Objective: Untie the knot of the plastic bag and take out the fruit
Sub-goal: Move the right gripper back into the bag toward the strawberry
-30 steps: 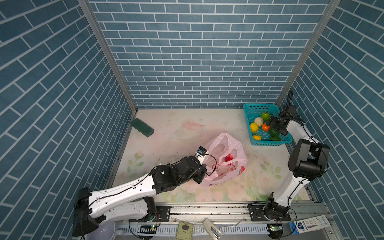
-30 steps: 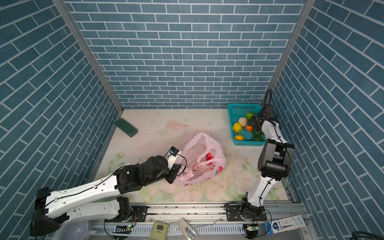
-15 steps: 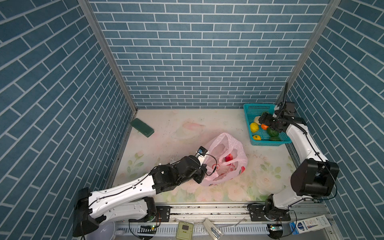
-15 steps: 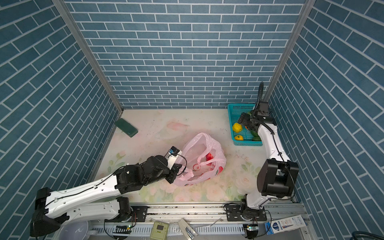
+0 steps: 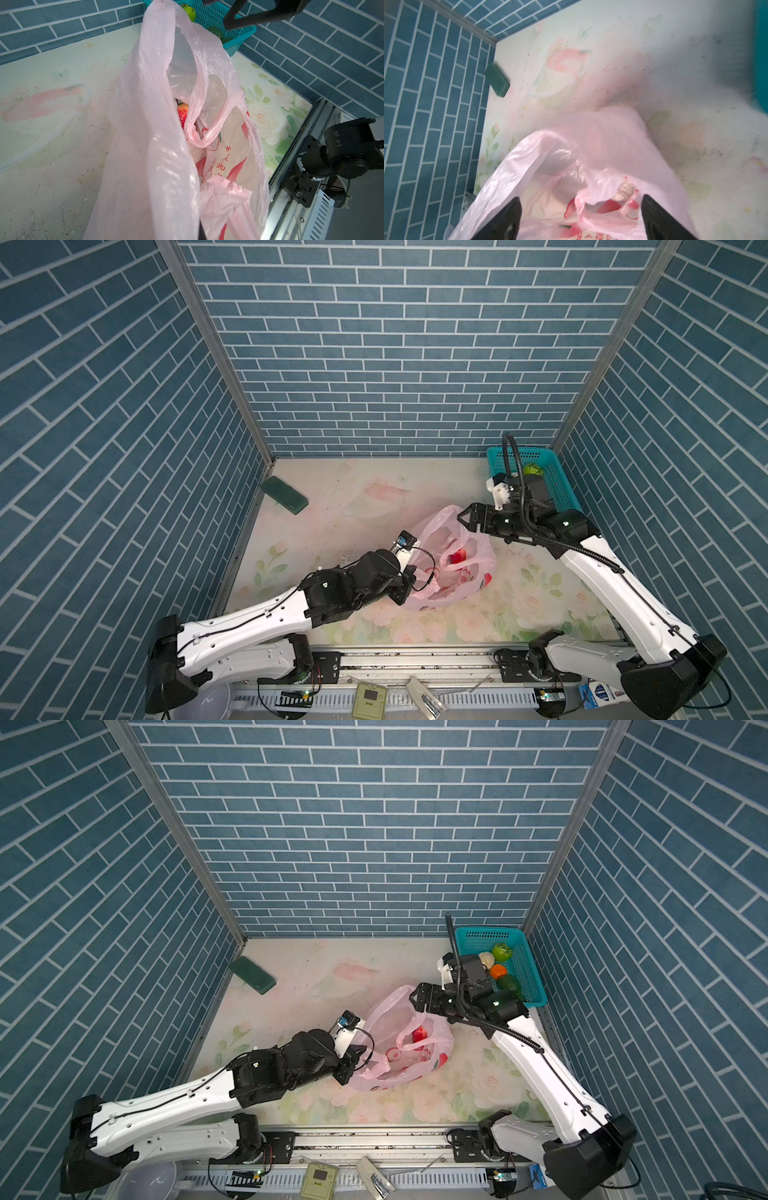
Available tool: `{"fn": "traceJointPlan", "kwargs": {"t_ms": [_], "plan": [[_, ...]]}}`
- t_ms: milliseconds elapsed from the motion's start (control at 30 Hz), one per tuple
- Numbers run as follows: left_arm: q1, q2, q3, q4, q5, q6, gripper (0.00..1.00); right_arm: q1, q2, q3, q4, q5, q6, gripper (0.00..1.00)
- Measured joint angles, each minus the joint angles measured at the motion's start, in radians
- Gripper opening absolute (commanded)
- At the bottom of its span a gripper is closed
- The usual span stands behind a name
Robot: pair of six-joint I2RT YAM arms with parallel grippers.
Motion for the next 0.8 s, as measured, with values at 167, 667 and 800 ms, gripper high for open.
{"fn": "traceJointPlan", "kwargs": {"t_ms": [167,667,800], "plan": [[0.000,-0.002,0.000,0.006,-0.001,0.002,0.00,0.153,-0.016,-0.069,0.029,0.043,0.097,0.86],[0.000,-0.013,0.001,0.021,-0.012,0.018,0.00,0.372,0.136,-0.217,0.330,0.084,0.275,0.83],[0.000,-0.012,0.003,0.021,-0.011,0.026,0.00,0.377,0.198,-0.254,0.398,0.091,0.303,0.83]]}}
